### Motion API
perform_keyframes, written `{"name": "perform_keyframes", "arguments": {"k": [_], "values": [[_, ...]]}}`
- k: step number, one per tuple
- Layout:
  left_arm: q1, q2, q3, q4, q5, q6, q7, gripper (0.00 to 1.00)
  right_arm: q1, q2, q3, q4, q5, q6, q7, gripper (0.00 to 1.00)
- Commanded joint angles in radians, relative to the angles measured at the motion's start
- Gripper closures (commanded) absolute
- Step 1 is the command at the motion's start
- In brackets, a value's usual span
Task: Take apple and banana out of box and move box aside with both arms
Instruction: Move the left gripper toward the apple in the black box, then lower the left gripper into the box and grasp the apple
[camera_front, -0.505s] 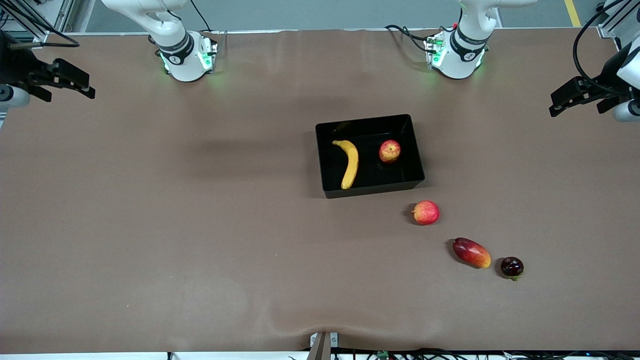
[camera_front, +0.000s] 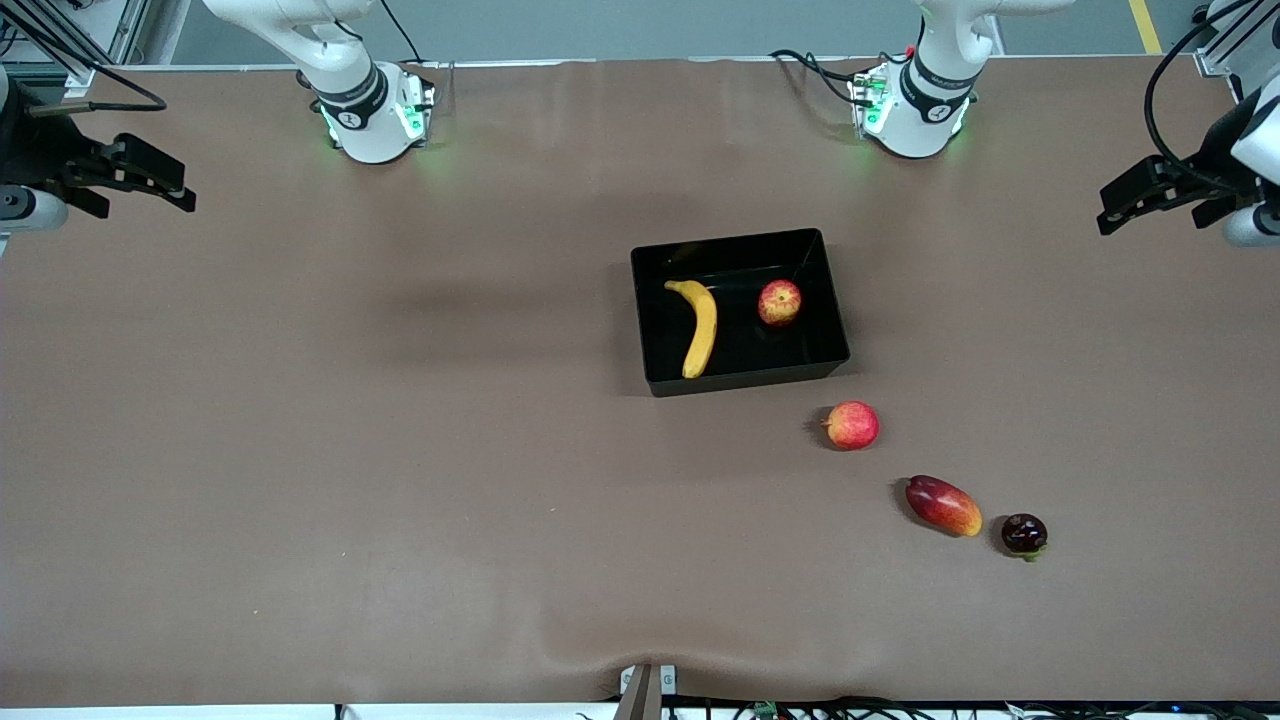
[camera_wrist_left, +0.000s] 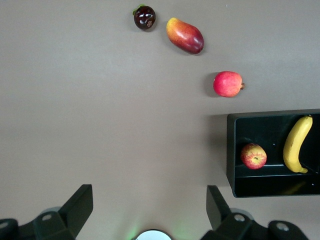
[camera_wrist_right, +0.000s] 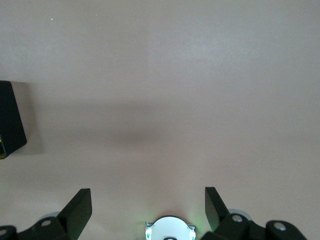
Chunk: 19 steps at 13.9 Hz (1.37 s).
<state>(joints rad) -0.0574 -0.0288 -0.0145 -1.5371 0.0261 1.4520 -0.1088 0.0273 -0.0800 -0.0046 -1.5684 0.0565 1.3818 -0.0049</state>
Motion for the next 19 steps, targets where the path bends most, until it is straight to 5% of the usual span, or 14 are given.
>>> {"name": "perform_keyframes", "arguments": {"k": [1, 3, 6, 12, 15, 19], "values": [[-0.013, 0.084, -0.037, 0.039, -0.002, -0.027, -0.110, 0.00, -0.004, 0.003, 0.006, 0.004, -0.007, 0.016, 0.006, 0.00], [-0.016, 0.133, -0.054, 0.008, -0.026, 0.000, -0.277, 0.00, 0.000, 0.017, 0.006, 0.001, 0.002, 0.011, 0.005, 0.00], [-0.012, 0.112, -0.111, -0.177, -0.043, 0.203, -0.415, 0.00, 0.013, 0.034, 0.008, -0.001, 0.006, 0.007, 0.000, 0.00], [-0.025, 0.139, -0.327, -0.493, -0.049, 0.640, -0.973, 0.00, 0.017, 0.059, 0.006, -0.009, 0.005, 0.013, -0.004, 0.00], [-0.074, 0.167, -0.354, -0.609, -0.046, 0.775, -1.154, 0.00, 0.019, 0.060, 0.005, -0.009, 0.005, 0.033, -0.004, 0.00], [-0.166, 0.240, -0.354, -0.635, -0.006, 0.809, -1.390, 0.00, -0.013, 0.045, 0.002, -0.002, 0.005, -0.012, -0.003, 0.00]]}}
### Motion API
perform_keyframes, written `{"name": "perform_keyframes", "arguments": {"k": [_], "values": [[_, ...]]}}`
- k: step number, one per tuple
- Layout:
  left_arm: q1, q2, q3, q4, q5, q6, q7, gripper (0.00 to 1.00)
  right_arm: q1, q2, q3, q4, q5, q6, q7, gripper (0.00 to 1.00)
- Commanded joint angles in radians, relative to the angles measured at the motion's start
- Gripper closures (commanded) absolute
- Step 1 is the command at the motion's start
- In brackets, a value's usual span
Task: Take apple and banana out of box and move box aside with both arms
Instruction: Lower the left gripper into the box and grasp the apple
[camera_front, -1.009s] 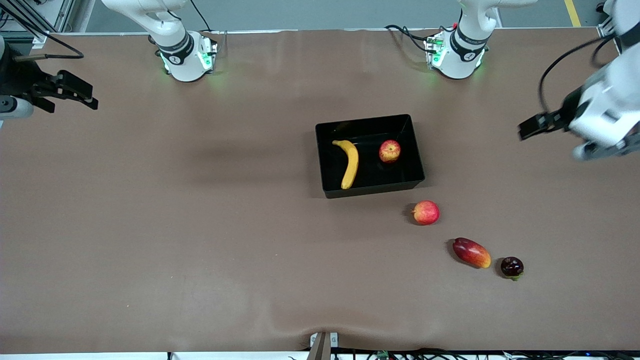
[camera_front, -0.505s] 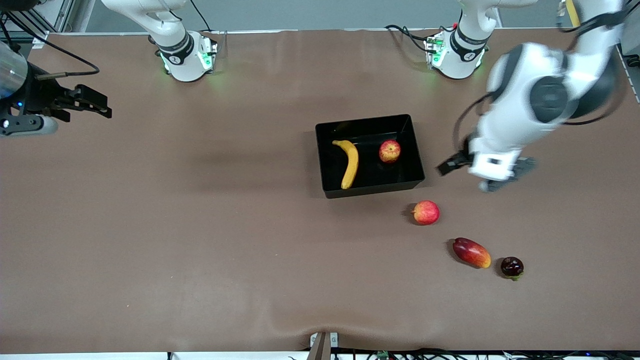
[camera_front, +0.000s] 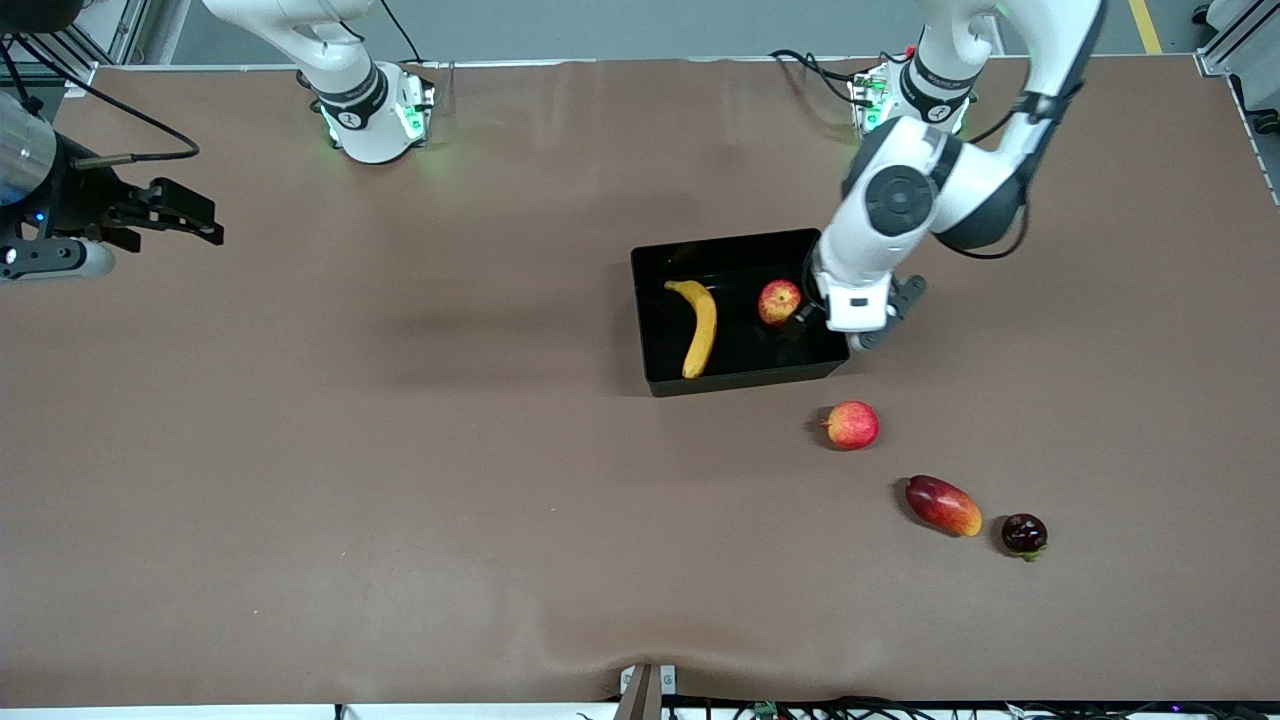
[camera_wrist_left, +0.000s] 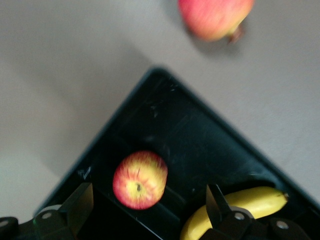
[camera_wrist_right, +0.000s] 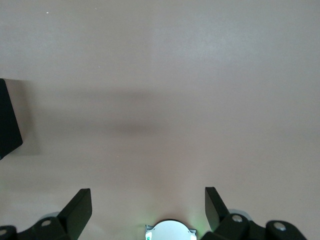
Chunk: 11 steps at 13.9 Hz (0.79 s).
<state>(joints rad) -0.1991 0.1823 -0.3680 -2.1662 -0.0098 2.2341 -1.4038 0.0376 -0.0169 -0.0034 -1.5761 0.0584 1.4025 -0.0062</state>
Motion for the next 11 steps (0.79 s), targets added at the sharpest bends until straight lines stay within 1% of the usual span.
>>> {"name": "perform_keyframes", "arguments": {"k": [1, 5, 11], "values": [[-0.035, 0.060, 0.000, -0.009, 0.050, 0.045, -0.133, 0.00, -0.024, -0.020, 0.000, 0.008, 0.003, -0.055, 0.000, 0.00], [-0.040, 0.157, -0.002, -0.015, 0.177, 0.079, -0.242, 0.00, -0.045, -0.034, -0.001, 0.010, -0.002, -0.060, 0.006, 0.00], [-0.043, 0.244, -0.005, -0.011, 0.180, 0.122, -0.245, 0.00, -0.062, -0.055, -0.007, 0.010, 0.000, -0.054, 0.008, 0.00]]}}
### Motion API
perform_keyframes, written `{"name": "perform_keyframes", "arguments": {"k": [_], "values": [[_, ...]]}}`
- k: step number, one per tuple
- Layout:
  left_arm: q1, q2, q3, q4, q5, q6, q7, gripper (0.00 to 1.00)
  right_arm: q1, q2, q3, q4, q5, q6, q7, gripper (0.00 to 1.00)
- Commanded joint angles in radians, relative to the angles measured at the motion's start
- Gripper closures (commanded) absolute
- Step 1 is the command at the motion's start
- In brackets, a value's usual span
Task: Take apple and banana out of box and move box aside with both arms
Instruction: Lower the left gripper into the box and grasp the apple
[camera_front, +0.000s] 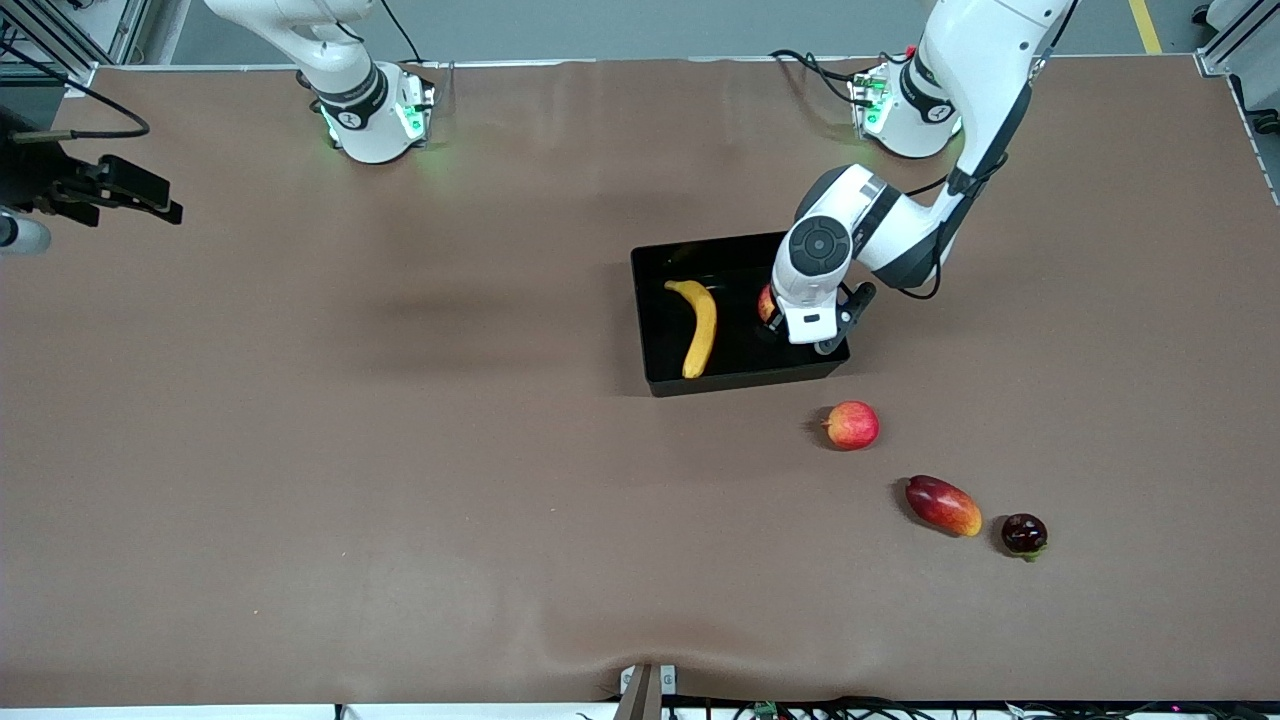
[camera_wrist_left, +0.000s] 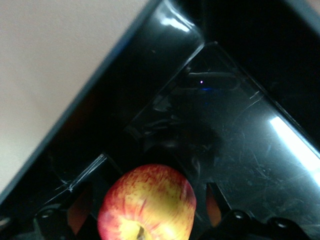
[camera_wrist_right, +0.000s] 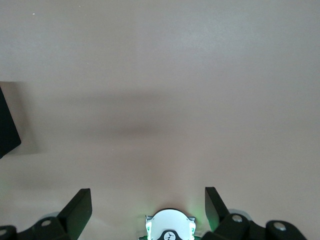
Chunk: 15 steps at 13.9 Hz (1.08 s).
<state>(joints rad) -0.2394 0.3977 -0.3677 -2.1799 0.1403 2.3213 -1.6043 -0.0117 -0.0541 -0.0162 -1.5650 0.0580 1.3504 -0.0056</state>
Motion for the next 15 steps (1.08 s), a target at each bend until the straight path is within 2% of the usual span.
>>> {"name": "perform_keyframes", "arguments": {"k": [1, 2, 4, 5, 7, 9, 12, 13, 15], "values": [[-0.006, 0.035, -0.005, 0.005, 0.030, 0.035, -0.045, 0.00, -0.020, -0.018, 0.001, -0.001, 0.003, -0.002, 0.007, 0.00], [-0.011, 0.041, -0.005, 0.011, 0.028, 0.035, -0.045, 0.20, -0.034, -0.023, -0.002, -0.001, 0.003, -0.005, 0.006, 0.00], [-0.011, 0.032, -0.007, 0.032, 0.028, 0.030, -0.046, 0.91, -0.048, -0.032, -0.004, -0.001, 0.003, -0.011, 0.007, 0.00], [-0.014, 0.029, -0.007, 0.055, 0.028, 0.023, -0.043, 1.00, -0.050, -0.033, -0.002, -0.001, 0.003, -0.010, 0.006, 0.00], [-0.032, 0.021, -0.005, 0.115, 0.028, -0.011, -0.042, 1.00, -0.048, -0.032, -0.002, -0.001, 0.003, -0.002, 0.006, 0.00], [-0.032, 0.000, -0.005, 0.223, 0.036, -0.118, -0.023, 1.00, -0.047, -0.030, -0.001, -0.001, -0.009, 0.018, 0.006, 0.00], [-0.002, -0.029, 0.007, 0.391, 0.044, -0.297, 0.136, 1.00, -0.054, -0.029, -0.004, -0.001, -0.014, 0.023, 0.006, 0.00], [0.053, -0.042, 0.006, 0.416, 0.045, -0.354, 0.217, 1.00, -0.060, -0.027, -0.002, -0.001, -0.014, 0.024, 0.006, 0.00], [0.165, -0.062, 0.007, 0.410, 0.045, -0.387, 0.399, 1.00, -0.063, -0.027, -0.004, -0.004, -0.014, 0.041, 0.006, 0.00]]}}
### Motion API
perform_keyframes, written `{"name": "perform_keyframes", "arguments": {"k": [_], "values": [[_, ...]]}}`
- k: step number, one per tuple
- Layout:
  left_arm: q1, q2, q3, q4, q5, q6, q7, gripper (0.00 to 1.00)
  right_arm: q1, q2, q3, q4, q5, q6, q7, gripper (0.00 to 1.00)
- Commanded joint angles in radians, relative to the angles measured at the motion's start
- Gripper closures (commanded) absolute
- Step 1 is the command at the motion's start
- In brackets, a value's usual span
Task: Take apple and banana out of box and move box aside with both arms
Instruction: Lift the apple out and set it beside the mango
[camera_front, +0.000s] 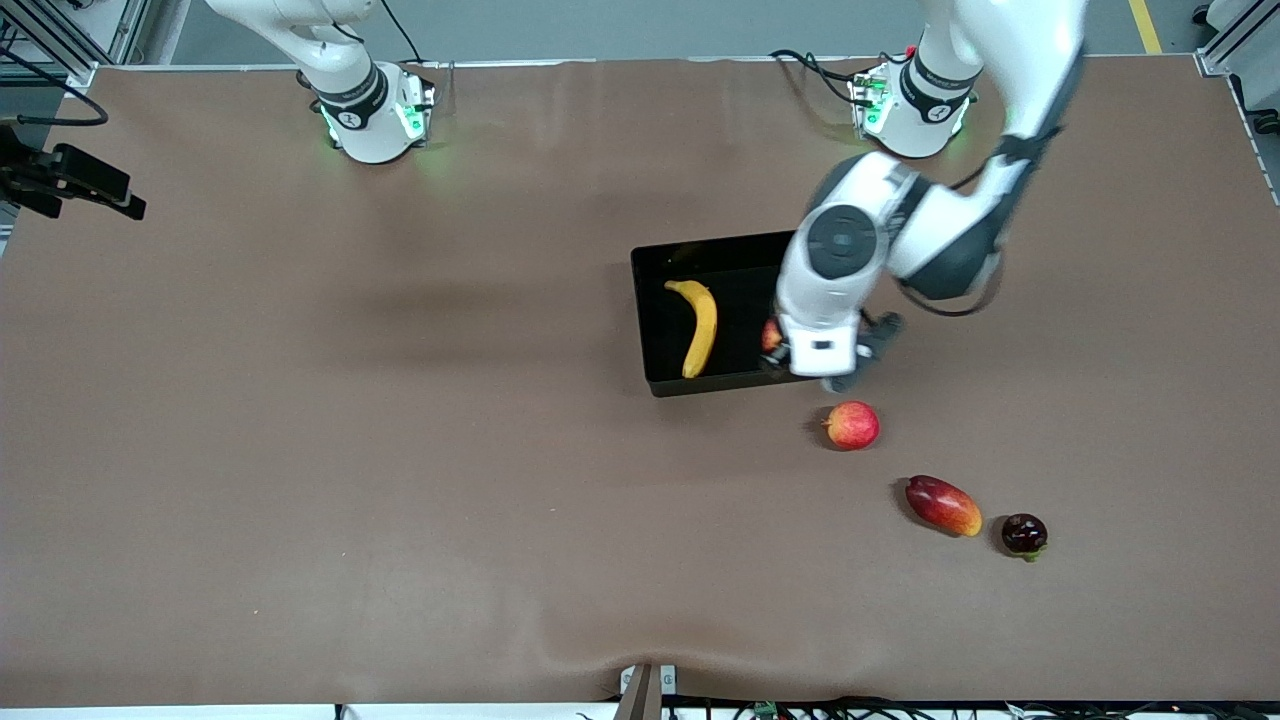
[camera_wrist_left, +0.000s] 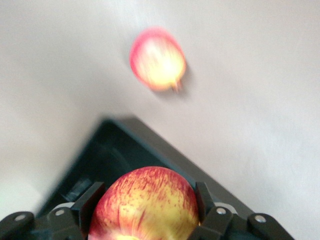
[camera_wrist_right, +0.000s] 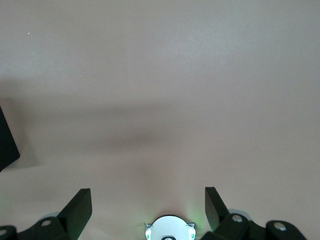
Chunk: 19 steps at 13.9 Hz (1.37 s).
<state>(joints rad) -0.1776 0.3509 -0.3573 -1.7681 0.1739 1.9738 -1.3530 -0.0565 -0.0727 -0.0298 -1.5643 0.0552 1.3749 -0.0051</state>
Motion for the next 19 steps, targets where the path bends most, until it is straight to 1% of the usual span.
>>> {"name": "perform_keyframes", "arguments": {"k": [1, 3, 5, 7, 9, 11, 12, 14, 15, 16, 17, 18, 19], "values": [[0.163, -0.012, -0.003, -0.005, 0.012, -0.047, 0.228, 1.00, -0.019, -0.007, 0.010, -0.003, -0.011, 0.025, 0.005, 0.00], [0.277, 0.017, -0.003, -0.007, 0.030, -0.046, 0.367, 1.00, -0.017, -0.007, 0.010, -0.005, -0.011, 0.027, 0.005, 0.00], [0.376, 0.069, -0.003, -0.008, 0.087, -0.023, 0.477, 1.00, -0.016, -0.004, 0.011, -0.008, -0.011, 0.026, 0.007, 0.00], [0.458, 0.135, -0.005, -0.016, 0.133, 0.060, 0.547, 1.00, -0.016, 0.001, 0.011, -0.006, -0.011, 0.045, 0.007, 0.00], [0.512, 0.212, -0.003, -0.014, 0.144, 0.144, 0.603, 1.00, -0.017, 0.007, 0.011, -0.005, -0.011, 0.065, 0.007, 0.00], [0.553, 0.276, -0.003, -0.013, 0.197, 0.209, 0.646, 1.00, -0.017, 0.011, 0.011, -0.005, -0.011, 0.093, 0.007, 0.00], [0.570, 0.301, -0.005, -0.010, 0.223, 0.227, 0.666, 1.00, -0.016, 0.016, 0.011, -0.003, -0.011, 0.105, 0.005, 0.00], [0.586, 0.322, -0.005, -0.008, 0.230, 0.252, 0.687, 1.00, -0.008, 0.031, 0.011, -0.002, -0.011, 0.121, 0.005, 0.00], [0.583, 0.329, -0.005, -0.008, 0.228, 0.254, 0.686, 0.87, -0.006, 0.040, 0.011, -0.002, -0.012, 0.125, 0.005, 0.00], [0.583, 0.327, -0.005, -0.007, 0.228, 0.254, 0.686, 0.40, -0.006, 0.057, 0.013, -0.002, -0.012, 0.145, 0.005, 0.00], [0.583, 0.320, -0.008, -0.008, 0.228, 0.250, 0.683, 0.00, -0.006, 0.074, 0.013, 0.003, -0.012, 0.179, 0.004, 0.00], [0.579, 0.304, -0.015, -0.008, 0.228, 0.243, 0.686, 0.00, -0.008, 0.088, 0.013, 0.006, -0.012, 0.202, 0.004, 0.00], [0.567, 0.262, -0.025, -0.010, 0.225, 0.228, 0.678, 0.00, -0.008, 0.100, 0.013, 0.009, -0.012, 0.211, 0.004, 0.00]]}}
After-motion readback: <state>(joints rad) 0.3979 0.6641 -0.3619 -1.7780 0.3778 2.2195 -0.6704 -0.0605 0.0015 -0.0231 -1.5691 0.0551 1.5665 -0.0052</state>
